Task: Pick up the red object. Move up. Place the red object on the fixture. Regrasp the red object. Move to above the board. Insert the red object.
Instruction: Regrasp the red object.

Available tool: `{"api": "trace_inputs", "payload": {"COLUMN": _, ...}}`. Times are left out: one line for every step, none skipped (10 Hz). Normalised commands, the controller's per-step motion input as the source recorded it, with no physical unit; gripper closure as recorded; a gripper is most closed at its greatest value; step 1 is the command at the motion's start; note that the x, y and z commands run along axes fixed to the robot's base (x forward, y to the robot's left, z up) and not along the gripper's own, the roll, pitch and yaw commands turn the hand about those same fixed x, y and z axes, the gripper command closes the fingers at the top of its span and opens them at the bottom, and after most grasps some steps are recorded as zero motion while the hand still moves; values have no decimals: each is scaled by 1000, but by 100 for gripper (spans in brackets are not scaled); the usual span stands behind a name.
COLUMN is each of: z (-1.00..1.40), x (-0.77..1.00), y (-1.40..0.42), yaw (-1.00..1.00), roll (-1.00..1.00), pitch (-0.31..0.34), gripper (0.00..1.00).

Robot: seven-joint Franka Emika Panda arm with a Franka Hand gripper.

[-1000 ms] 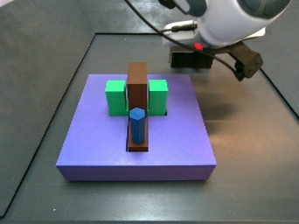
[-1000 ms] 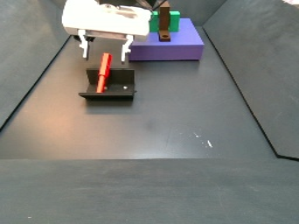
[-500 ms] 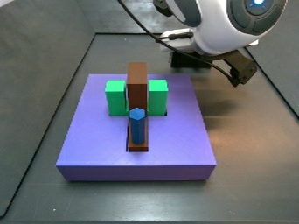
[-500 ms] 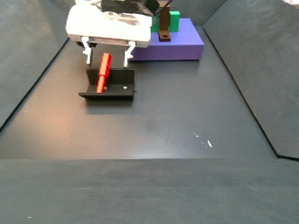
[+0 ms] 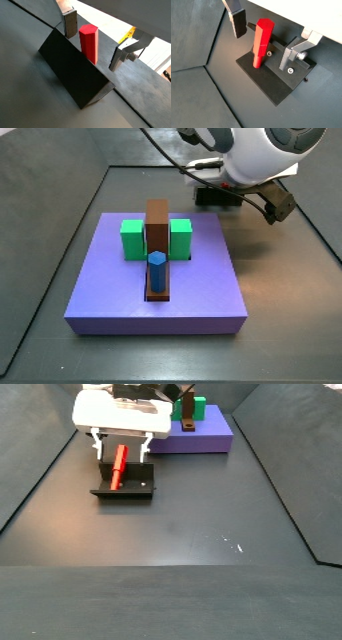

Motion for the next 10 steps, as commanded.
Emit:
{"api": "trace_inputs", "payload": {"z": -14, "x": -57, "y": -69, "yaw": 0, "roll": 17, "pitch": 0, "gripper": 0}}
{"api": "trace_inputs", "payload": {"z": -69, "x": -86, "y": -100, "yaw": 0, "roll": 0, "pitch": 0, "gripper": 0}}
{"api": "trace_inputs", "payload": {"z": -83, "x": -86, "y": -106, "yaw": 0, "roll": 0, "pitch": 0, "gripper": 0}}
{"api": "trace_inputs", "payload": {"z": 0, "x": 0, "y": -100, "yaw": -106, "roll": 0, "pitch": 0, "gripper": 0}}
{"api": "trace_inputs", "payload": {"z": 0, "x": 0, "y": -206, "yaw": -117, "roll": -171, "pitch": 0, "gripper": 0}}
{"api": "trace_inputs", "payload": {"z": 0, "x": 0, "y": -217, "yaw": -77, "roll": -157, "pitch": 0, "gripper": 0}}
{"api": "trace_inputs", "payload": {"z": 0, "x": 0, "y": -177, "yaw": -83, "roll": -189, "pitch": 0, "gripper": 0}}
{"api": "trace_inputs", "payload": {"z": -31, "x": 0, "y": -120, "yaw": -97, "roll": -183, "pitch": 0, "gripper": 0}}
{"api": "trace_inputs", "payload": {"z": 0, "x": 0, "y": 0, "yaw": -111, "roll": -103, "pitch": 0, "gripper": 0}}
{"api": "trace_inputs", "payload": {"z": 60, "x": 0, "y": 134, "yaw": -189, "roll": -57, "pitch": 0, "gripper": 0}}
